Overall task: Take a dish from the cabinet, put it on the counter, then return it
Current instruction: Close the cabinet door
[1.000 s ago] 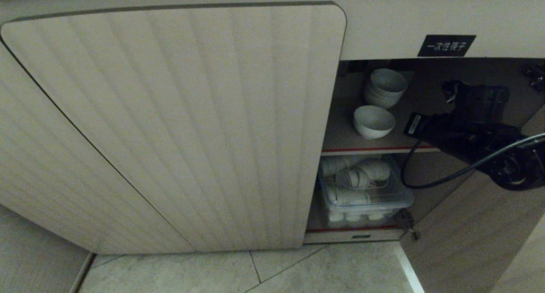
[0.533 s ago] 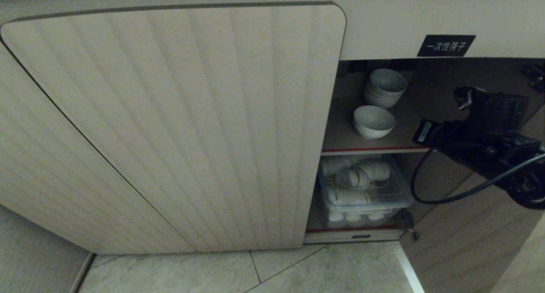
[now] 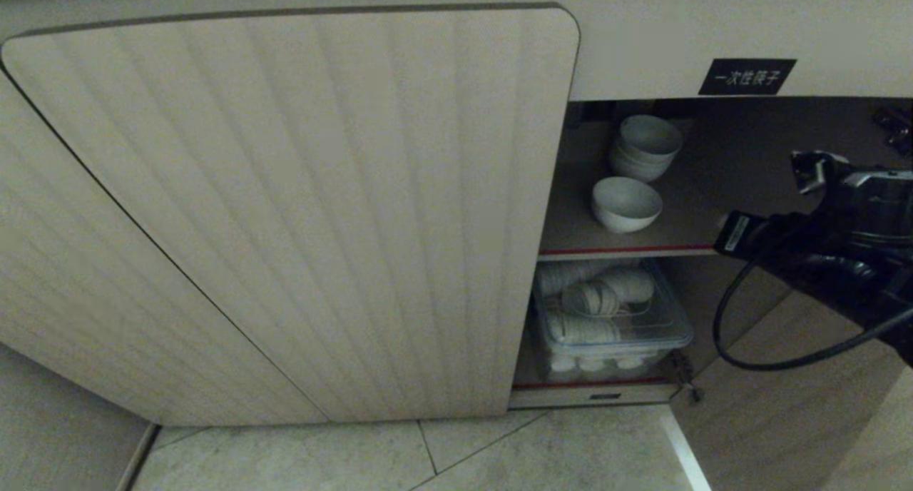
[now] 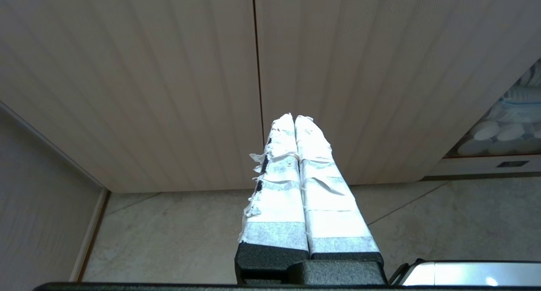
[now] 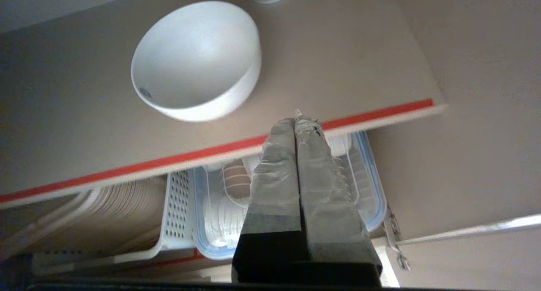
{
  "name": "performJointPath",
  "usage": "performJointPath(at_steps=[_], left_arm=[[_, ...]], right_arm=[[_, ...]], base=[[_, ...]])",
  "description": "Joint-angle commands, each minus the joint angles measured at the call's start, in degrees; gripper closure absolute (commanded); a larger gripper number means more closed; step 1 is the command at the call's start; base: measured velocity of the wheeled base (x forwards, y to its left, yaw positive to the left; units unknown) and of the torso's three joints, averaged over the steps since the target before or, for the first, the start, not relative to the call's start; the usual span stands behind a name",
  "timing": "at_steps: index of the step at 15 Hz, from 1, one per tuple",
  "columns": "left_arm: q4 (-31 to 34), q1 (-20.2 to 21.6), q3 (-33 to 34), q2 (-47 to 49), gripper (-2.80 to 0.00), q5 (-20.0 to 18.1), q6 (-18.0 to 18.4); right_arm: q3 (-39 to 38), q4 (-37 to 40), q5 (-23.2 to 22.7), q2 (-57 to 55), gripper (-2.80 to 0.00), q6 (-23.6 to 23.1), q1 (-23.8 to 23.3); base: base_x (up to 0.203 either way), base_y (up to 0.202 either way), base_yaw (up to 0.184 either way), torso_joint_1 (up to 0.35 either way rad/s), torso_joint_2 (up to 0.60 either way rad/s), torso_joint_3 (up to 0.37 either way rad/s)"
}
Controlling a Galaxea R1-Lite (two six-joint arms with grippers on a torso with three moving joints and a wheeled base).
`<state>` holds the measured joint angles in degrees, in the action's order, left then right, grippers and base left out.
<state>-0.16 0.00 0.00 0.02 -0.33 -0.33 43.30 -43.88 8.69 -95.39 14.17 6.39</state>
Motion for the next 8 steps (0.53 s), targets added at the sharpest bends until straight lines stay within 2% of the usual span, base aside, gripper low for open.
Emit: performJointPath(at_steps=[1, 8], left_arm=[[-0.02, 0.00, 0.00, -0.02, 0.00, -0.02, -0.02], [-0.02, 0.00, 0.00, -0.02, 0.00, -0.02, -0.02]], right_arm=[[-1.82, -0.24, -0.48, 2.54, 0.00, 0.08, -0.14], [-7.45, 0.15, -0.76, 8.07, 0.00, 0.34, -0.24]], base=[[0.000, 0.000, 0.000, 0.000, 0.00, 0.000], [0.000, 0.000, 0.000, 0.000, 0.00, 0.000]])
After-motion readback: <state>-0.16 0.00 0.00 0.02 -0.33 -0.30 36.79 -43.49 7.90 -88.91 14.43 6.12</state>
